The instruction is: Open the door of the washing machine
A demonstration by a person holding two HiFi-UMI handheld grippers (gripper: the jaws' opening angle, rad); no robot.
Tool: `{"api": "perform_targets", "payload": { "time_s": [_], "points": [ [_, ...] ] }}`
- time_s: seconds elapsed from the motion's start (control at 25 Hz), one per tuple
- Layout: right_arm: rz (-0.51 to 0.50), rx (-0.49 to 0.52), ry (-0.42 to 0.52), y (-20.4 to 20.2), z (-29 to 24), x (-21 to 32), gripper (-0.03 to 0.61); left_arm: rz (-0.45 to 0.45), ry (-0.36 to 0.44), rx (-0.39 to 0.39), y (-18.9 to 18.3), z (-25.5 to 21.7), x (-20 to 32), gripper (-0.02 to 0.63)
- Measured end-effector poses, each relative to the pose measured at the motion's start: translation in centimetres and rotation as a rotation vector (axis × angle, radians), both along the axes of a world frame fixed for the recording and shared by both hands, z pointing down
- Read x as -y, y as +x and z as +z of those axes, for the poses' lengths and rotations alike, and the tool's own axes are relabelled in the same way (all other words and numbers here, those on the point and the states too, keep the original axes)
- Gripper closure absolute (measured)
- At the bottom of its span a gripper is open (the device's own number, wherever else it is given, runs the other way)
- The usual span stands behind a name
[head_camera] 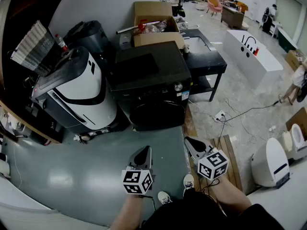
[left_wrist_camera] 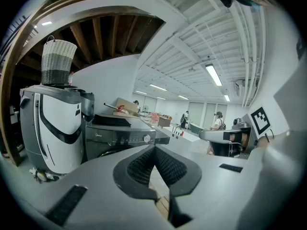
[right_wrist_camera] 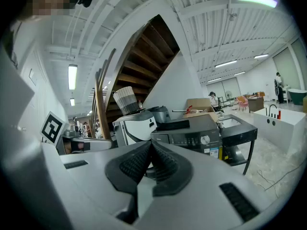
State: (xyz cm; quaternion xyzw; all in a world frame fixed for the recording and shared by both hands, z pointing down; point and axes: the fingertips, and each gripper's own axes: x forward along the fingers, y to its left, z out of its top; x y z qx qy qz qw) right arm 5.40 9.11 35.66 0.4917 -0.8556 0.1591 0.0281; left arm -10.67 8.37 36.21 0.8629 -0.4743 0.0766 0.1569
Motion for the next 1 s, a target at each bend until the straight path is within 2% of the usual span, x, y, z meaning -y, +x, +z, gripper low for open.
{"api": "perform_targets", "payload": {
  "time_s": [0.24,1.0],
  "points": [
    [0.015,0.067,-0.013,0.7,0.4,0.8,0.561,0.015,0.007,-0.006,0.5,0.2,0.5,0.595],
    [-0.048,0.099,0.007,2.6,0.4,5.8,0.561,-0.029,0.016,-0.001,2.4,0.0,3.7,0.595]
  ]
}}
